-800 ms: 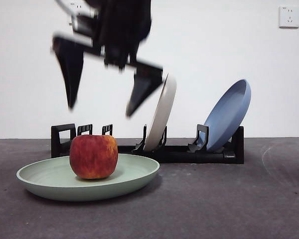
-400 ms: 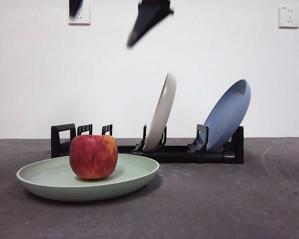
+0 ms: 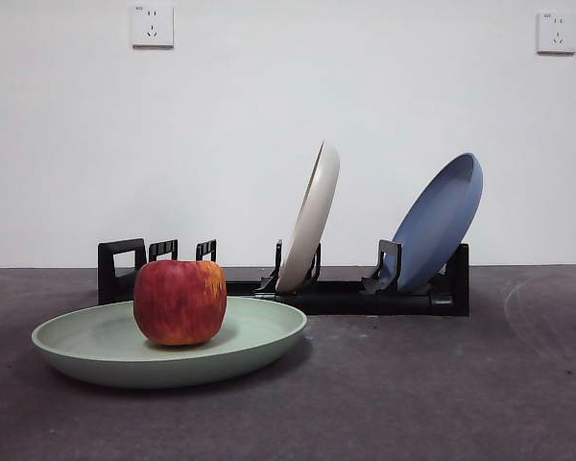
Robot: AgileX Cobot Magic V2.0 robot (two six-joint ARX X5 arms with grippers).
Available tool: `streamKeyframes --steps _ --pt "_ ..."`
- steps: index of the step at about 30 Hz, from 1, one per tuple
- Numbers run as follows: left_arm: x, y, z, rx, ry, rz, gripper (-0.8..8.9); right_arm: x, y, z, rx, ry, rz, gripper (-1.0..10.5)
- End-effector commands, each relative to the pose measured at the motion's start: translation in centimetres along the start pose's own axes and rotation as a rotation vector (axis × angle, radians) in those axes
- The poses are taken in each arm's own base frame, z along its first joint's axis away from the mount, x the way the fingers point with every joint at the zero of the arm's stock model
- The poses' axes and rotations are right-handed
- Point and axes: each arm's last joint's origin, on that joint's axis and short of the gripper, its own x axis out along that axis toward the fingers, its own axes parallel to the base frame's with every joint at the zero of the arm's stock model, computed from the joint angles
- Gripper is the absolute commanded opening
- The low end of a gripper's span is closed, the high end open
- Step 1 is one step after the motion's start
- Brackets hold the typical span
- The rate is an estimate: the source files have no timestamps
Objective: Take the green plate from the plate rack,put the plate on the table,take the apple from the table,put the apple in the plate
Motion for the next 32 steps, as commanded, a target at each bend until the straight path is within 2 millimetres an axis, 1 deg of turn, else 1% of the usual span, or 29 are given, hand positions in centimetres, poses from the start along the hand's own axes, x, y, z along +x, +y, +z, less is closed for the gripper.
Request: streamKeyframes --steps 1,6,9,13,14,15,17,18,19,20,21,22,32 --pt "1.0 -0.3 0.6 0.024 -0.004 0.001 2.19 -1.5 0.0 -2.9 0.015 0.021 -0.004 5.6" --pt "3.3 -0.9 1.5 0.034 0.050 0.013 2.19 -4.6 0.0 -7.5 0.057 -0.034 -0.013 5.6" --pt "4.8 -1.2 1.8 0.042 0.095 0.022 2.19 -6.6 -0.1 -9.7 0.083 -0.094 -0.037 5.6" --pt "6.7 -1.6 2.1 0.060 0.151 0.032 2.19 -8.7 -0.1 -11.7 0.121 -0.172 -0.055 5.6" --pt "7.1 -1.7 2.2 0.062 0.163 0.034 2.19 -9.1 -0.1 -12.1 0.124 -0.187 -0.054 5.4" --pt "7.6 -1.8 2.2 0.065 0.178 0.037 2.18 -9.6 -0.1 -12.5 0.126 -0.204 -0.052 5.0" --pt "8.1 -1.9 2.3 0.068 0.195 0.040 2.04 -10.0 -0.1 -12.9 0.126 -0.221 -0.051 4.0" --pt "8.4 -2.0 2.3 0.070 0.203 0.041 1.39 -10.2 -0.1 -13.0 0.126 -0.228 -0.053 3.1" --pt "8.6 -2.0 2.3 0.071 0.209 0.042 0.32 -10.4 -0.1 -13.2 0.125 -0.234 -0.053 1.8" --pt "8.7 -2.1 2.3 0.071 0.213 0.044 -0.24 -10.4 -0.1 -13.2 0.125 -0.237 -0.053 0.6" --pt "8.8 -2.1 2.3 0.072 0.216 0.044 -0.08 -10.5 -0.1 -13.3 0.125 -0.241 -0.057 -0.3" --pt "8.8 -2.1 2.3 0.072 0.217 0.044 -0.08 -10.5 -0.2 -13.3 0.127 -0.242 -0.063 -0.1" --pt "8.6 -2.0 2.3 0.070 0.209 0.046 -0.08 -10.5 -0.2 -13.3 0.139 -0.242 -0.061 -0.1"
